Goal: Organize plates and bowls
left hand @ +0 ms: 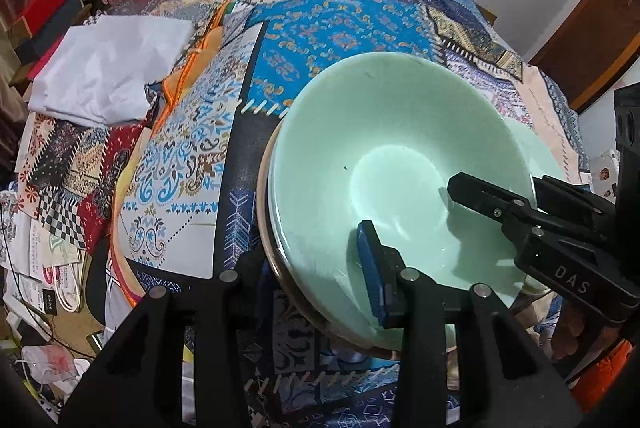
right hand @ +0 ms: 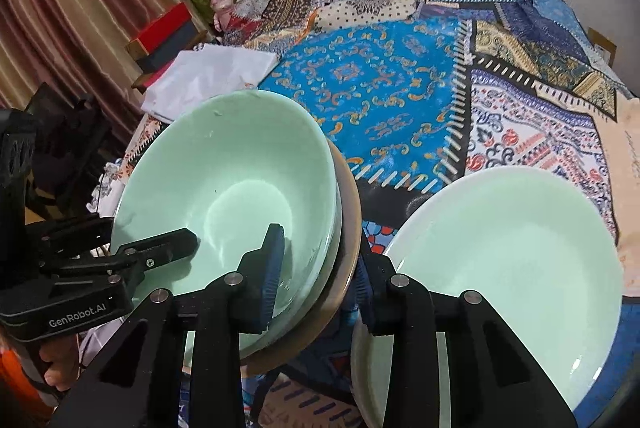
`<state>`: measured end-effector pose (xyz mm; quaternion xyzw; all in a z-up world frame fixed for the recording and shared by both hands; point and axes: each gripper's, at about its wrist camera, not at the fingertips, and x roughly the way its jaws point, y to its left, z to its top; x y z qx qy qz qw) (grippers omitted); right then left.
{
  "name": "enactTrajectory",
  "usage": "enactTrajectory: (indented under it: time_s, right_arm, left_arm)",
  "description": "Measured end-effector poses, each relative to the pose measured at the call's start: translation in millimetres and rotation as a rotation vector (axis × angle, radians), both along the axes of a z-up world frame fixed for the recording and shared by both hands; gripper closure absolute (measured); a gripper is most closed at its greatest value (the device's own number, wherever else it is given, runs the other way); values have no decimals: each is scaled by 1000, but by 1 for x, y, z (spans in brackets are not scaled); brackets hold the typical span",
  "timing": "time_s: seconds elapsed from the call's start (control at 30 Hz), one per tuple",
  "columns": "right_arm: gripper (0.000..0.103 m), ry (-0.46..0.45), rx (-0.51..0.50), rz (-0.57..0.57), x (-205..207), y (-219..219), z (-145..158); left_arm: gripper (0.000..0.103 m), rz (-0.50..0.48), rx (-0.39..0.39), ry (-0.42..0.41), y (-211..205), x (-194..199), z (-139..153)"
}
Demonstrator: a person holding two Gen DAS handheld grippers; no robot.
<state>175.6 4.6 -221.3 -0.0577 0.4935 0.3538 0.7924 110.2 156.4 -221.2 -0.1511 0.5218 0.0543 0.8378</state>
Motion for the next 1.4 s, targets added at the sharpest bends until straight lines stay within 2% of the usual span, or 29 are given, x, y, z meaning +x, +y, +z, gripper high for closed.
enactTrajectory:
  time_s: [0.67, 1.4]
  right_arm:
    - [73, -88, 64, -89, 3, -50, 51]
    - [73, -106, 56, -231, 4, -133, 62]
  left_arm:
    - [64, -75, 27, -91, -43, 16, 54]
    - [64, -223, 6, -101, -127, 42, 61]
